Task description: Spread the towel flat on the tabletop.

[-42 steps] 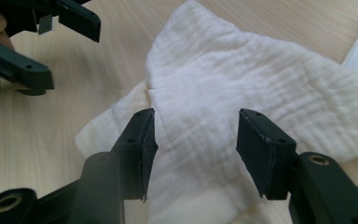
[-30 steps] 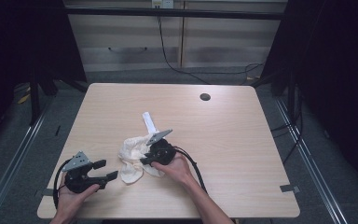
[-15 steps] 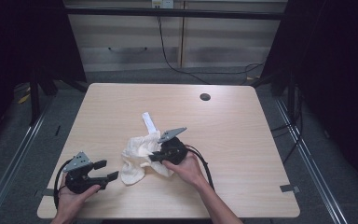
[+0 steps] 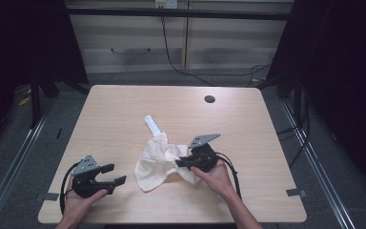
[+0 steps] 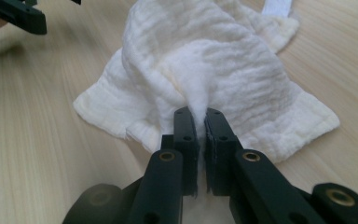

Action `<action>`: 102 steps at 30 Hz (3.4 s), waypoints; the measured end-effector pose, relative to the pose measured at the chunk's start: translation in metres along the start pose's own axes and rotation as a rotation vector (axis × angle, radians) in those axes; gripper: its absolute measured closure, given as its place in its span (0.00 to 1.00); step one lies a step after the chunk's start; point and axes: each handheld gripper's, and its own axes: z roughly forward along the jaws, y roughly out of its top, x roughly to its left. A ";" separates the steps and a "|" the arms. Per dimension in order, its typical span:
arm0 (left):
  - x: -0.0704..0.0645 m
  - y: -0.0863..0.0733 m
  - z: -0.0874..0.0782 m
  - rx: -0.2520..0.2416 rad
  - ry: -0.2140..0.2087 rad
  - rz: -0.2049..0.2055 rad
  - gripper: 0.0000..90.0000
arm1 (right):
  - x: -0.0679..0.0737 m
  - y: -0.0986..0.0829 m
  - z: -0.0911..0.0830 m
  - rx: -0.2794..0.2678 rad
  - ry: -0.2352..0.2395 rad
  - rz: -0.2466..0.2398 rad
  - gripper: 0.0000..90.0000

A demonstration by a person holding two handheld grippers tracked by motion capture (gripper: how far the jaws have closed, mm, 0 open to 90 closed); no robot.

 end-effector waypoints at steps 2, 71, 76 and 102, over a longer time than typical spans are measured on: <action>-0.001 0.000 0.000 -0.003 -0.003 -0.001 0.33 | 0.000 -0.008 -0.007 0.004 -0.007 0.004 0.95; -0.092 0.011 0.089 0.195 -0.328 0.323 0.95 | -0.016 -0.084 -0.058 0.039 -0.085 0.097 0.89; -0.080 0.025 0.070 0.090 -0.357 0.260 0.96 | -0.018 -0.076 -0.067 -0.017 -0.087 0.101 0.99; -0.035 0.035 0.039 -0.047 -0.287 0.120 0.96 | -0.039 -0.074 -0.085 -0.060 -0.143 0.141 0.85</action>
